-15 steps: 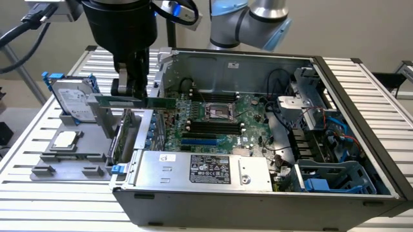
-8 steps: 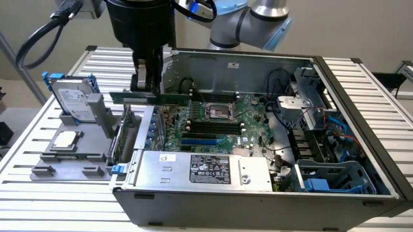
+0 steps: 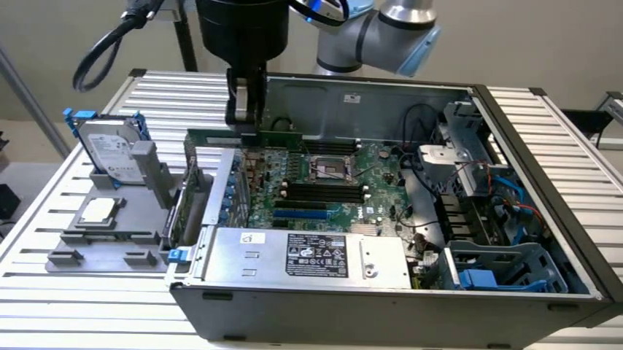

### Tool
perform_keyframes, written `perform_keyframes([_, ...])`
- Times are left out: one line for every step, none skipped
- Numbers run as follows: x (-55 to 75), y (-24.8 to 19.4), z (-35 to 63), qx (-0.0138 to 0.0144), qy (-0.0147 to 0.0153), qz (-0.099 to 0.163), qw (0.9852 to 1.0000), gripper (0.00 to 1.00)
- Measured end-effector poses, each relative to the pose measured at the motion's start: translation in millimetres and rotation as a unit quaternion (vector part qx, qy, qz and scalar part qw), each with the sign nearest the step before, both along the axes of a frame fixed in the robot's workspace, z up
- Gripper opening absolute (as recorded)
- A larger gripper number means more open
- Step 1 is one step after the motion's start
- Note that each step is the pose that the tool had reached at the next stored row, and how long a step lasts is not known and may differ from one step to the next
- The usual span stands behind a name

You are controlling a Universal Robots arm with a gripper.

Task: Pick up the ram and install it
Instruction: 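Pick up the ram and move it above insertion slot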

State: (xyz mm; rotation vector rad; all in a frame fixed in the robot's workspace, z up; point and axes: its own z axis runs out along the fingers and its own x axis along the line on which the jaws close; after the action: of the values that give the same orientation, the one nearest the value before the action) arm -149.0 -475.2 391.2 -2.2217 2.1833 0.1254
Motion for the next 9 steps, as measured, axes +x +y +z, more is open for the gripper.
perform_keyframes([2.7,3.0,-0.8,-0.0003,0.0000,0.000,1.0000,0.14])
perform_keyframes([5.6,5.9,-1.6,-0.0005,0.0000,0.000,1.0000,0.14])
perform_keyframes([8.8,8.7,-2.5,-0.0007,0.0000,0.000,1.0000,0.14])
perform_keyframes([12.2,11.1,-3.4,-0.0007,-0.0001,0.000,1.0000,0.14])
perform_keyframes([16.0,13.4,-4.2,-0.0008,0.0000,0.000,1.0000,0.14])
perform_keyframes([20.1,15.4,-5.0,-0.0009,0.0000,0.000,1.0000,0.14])
perform_keyframes([24.6,17.1,-5.8,-0.0008,0.0000,0.000,1.0000,0.14])
perform_keyframes([29.3,18.7,-6.5,-0.0008,0.0000,0.000,1.0000,0.14])
perform_keyframes([34.1,20.3,-7.2,-0.0008,0.0000,0.000,1.0000,0.14])
